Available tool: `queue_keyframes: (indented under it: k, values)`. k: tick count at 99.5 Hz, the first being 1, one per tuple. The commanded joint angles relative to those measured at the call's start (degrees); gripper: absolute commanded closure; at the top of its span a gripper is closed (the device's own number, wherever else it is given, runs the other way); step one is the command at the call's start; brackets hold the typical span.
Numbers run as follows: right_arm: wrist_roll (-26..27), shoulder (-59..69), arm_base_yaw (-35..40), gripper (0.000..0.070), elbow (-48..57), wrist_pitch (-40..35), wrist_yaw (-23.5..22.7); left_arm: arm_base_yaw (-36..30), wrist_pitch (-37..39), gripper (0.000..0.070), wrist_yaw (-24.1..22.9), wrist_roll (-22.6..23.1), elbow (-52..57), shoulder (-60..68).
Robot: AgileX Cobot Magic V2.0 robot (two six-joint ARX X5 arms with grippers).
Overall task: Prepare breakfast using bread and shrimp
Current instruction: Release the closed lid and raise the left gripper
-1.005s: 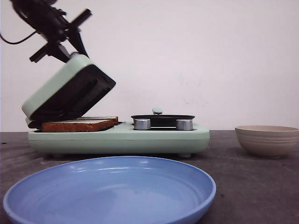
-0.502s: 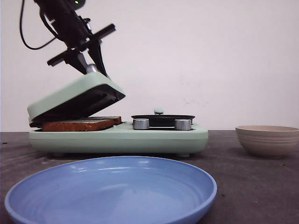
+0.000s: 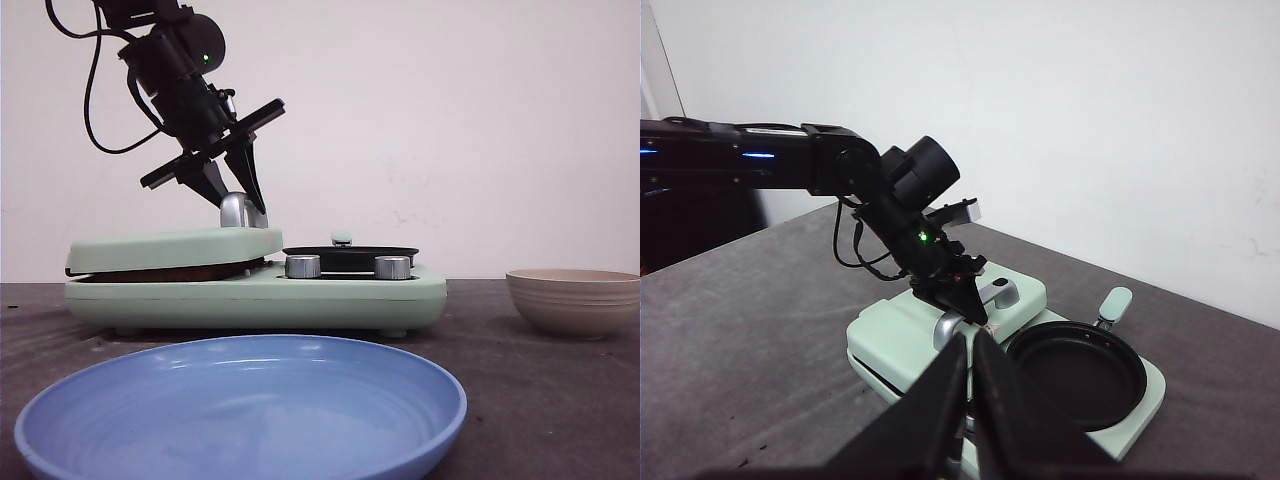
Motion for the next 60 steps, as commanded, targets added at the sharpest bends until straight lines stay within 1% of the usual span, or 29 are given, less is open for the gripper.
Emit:
queue_keyframes:
  k: [1,5,9,13,16,17,18,19,23,25,33,52,60]
  values:
    - [0.87,0.22,0.28,0.0700,0.87,0.28,0.02,-0.59,2.95,0.0700,0.68,4.83,1.31,3.58]
    - [1.18,0.22,0.28,0.0700,0.87,0.31,0.02,-0.59,3.02,0.0693,0.68,4.81,1.31,3.58]
    - [1.25,0.22,0.28,0.0700,0.87,0.31,0.02,-0.57,3.08,0.0631,0.68,4.79,1.40,3.52]
    - [1.27,0.22,0.28,0.0700,0.87,0.33,0.02,-0.35,2.97,0.0514,0.68,4.66,1.64,3.13]
    - [1.29,0.24,0.28,0.0700,0.87,0.33,0.02,-0.13,2.95,0.0401,0.68,4.31,1.79,2.78]
    - [1.29,0.24,0.28,0.0700,0.87,0.33,0.02,-0.04,2.93,0.0344,0.68,4.20,1.88,2.62]
    - [1.29,0.24,0.28,0.0700,0.87,0.33,0.02,0.02,2.93,0.0305,0.68,4.13,1.95,2.47]
    - [1.29,0.24,0.28,0.0700,0.87,0.33,0.02,0.04,2.91,0.0285,0.68,4.13,1.97,2.38]
    - [1.27,0.28,0.28,0.0700,0.87,0.33,0.02,0.35,2.23,0.0162,0.68,4.13,2.21,1.38]
    - [1.27,0.28,0.28,0.0700,0.87,0.33,0.02,0.46,1.75,0.0133,0.68,4.15,2.38,0.87]
    - [1.27,0.68,0.28,0.0700,0.87,0.42,0.04,1.07,0.44,0.0133,0.35,4.48,3.10,-1.20]
    - [1.27,2.38,0.28,0.0700,0.87,0.37,0.44,1.70,0.15,0.0134,-5.25,4.42,3.13,-11.28]
    - [1.27,3.45,0.28,0.0700,0.87,0.37,0.48,1.68,0.07,0.0151,-6.12,4.52,3.13,-16.35]
